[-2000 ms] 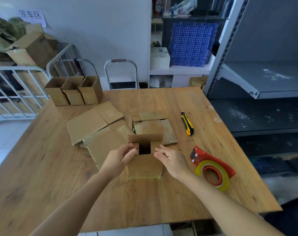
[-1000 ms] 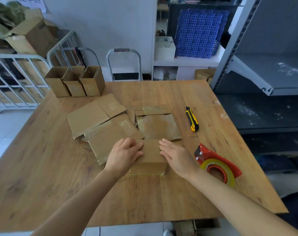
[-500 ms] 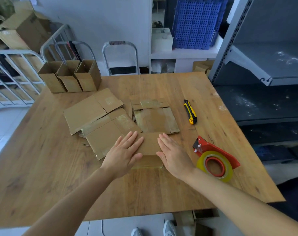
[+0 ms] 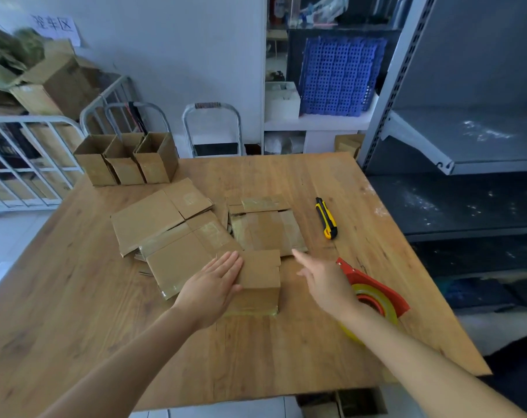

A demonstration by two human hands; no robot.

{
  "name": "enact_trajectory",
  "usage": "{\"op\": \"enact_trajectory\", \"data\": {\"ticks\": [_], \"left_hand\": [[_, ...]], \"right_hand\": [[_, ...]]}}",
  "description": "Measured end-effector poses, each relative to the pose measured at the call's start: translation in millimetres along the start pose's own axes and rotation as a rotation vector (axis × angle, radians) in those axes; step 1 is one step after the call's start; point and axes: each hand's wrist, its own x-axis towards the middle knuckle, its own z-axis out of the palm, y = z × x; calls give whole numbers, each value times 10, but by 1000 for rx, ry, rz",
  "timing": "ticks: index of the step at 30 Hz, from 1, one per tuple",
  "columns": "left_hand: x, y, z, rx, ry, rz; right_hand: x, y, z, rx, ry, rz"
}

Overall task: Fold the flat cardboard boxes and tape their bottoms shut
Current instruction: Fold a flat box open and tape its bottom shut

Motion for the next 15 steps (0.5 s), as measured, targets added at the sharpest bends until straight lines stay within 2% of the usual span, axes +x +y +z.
{"op": "enact_trajectory", "data": {"ticks": [3, 6, 8, 13, 15], "left_hand": [[10, -1, 11, -3, -11, 1], [33, 3, 26, 13, 0, 1], [35, 16, 10, 30, 0, -12], [43, 20, -17, 59, -30, -12], [41, 7, -11, 66, -41, -9]], "right_hand": [[-58, 295, -212, -27, 61, 234], [-104, 615, -444, -243, 52, 361], [-110, 791, -582, -345, -52, 422], [-94, 1125, -711, -310, -412, 587], [-101, 1212, -683, -263, -455, 613]]}}
